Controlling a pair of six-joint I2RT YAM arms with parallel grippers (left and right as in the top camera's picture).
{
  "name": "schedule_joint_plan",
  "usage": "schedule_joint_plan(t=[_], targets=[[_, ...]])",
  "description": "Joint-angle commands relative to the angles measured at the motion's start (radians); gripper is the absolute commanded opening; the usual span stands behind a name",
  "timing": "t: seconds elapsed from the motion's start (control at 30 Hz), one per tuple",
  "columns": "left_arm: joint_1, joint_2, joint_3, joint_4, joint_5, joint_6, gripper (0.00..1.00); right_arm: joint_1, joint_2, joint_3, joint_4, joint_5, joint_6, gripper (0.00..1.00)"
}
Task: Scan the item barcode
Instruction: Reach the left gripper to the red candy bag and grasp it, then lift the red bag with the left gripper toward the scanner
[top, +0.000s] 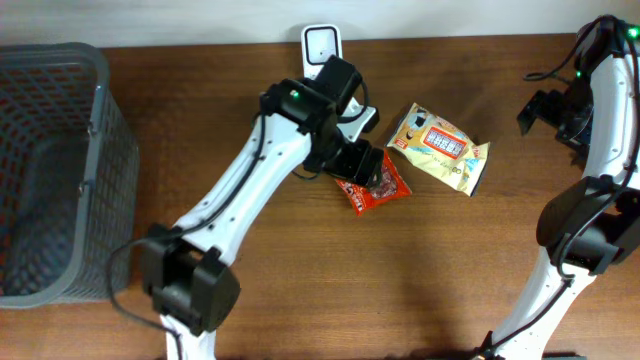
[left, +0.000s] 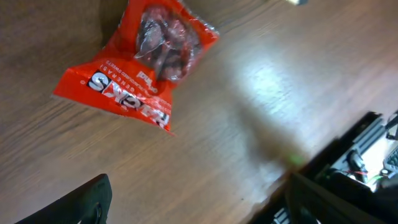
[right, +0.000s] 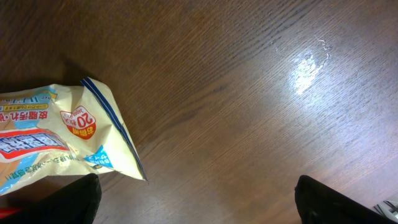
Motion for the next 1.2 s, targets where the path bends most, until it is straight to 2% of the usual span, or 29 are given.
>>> schedule_joint_plan(t=[0.0,0.07,0.17,0.23,0.3,0.4,0.53,0.67,0.7,0.77,0.83,0.87,1.07,1.1,1.17], targets=[[-0.001,0.074,0.003,0.013,0.007,0.005,0.89,-0.001,-0.025,0.018,-0.002,-0.002,-0.003,0.98],[-0.003,0.111,0.003,-0.005,0.008,-0.007,0.86,-0.001,-0.025,0.018,-0.002,-0.002,-0.003,0.98],[-0.002,0.167,0.003,-0.021,-0.011,-0.008,0.87,-0.001,-0.025,0.018,-0.002,-0.002,-0.003,0.98],[0.009,0.192,0.003,-0.016,-0.103,-0.127,0.9,-0.001,-0.025,0.018,-0.002,-0.002,-0.003,0.98],[0.023,0.196,0.003,-0.013,-0.227,-0.298,0.92,-0.001,-0.025,0.018,-0.002,-0.002,-0.003,0.98],[0.033,0.2,0.003,-0.013,-0.236,-0.428,0.97,-0.001,-0.025,0.018,-0.002,-0.002,-0.003,0.98],[-0.012,0.231,0.002,0.002,-0.148,-0.443,0.96,-0.001,-0.025,0.018,-0.002,-0.002,-0.003,0.98],[-0.058,0.29,0.002,0.066,-0.153,-0.454,0.95,-0.001,-0.025,0.018,-0.002,-0.002,-0.003,0.98],[-0.064,0.306,0.002,0.079,-0.149,-0.454,0.92,-0.001,-0.025,0.018,-0.002,-0.002,-0.003,0.98],[-0.068,0.33,0.002,0.09,-0.147,-0.454,0.73,-0.001,-0.025,0.018,-0.002,-0.002,-0.003,0.98],[-0.068,0.331,0.003,0.1,-0.156,-0.453,0.7,-0.001,-0.025,0.018,-0.002,-0.002,-0.003,0.98],[-0.068,0.331,0.003,0.105,-0.161,-0.453,0.65,-0.001,-0.025,0.018,-0.002,-0.002,-0.003,0.98],[-0.069,0.331,0.003,0.138,-0.296,-0.453,0.21,-0.001,-0.025,0.018,-0.002,-0.002,-0.003,0.98],[-0.069,0.331,0.003,0.137,-0.334,-0.453,0.08,-0.001,-0.025,0.018,-0.002,-0.002,-0.003,0.98],[-0.07,0.331,0.003,0.137,-0.365,-0.441,0.0,-0.001,-0.025,0.018,-0.002,-0.002,-0.003,0.98]])
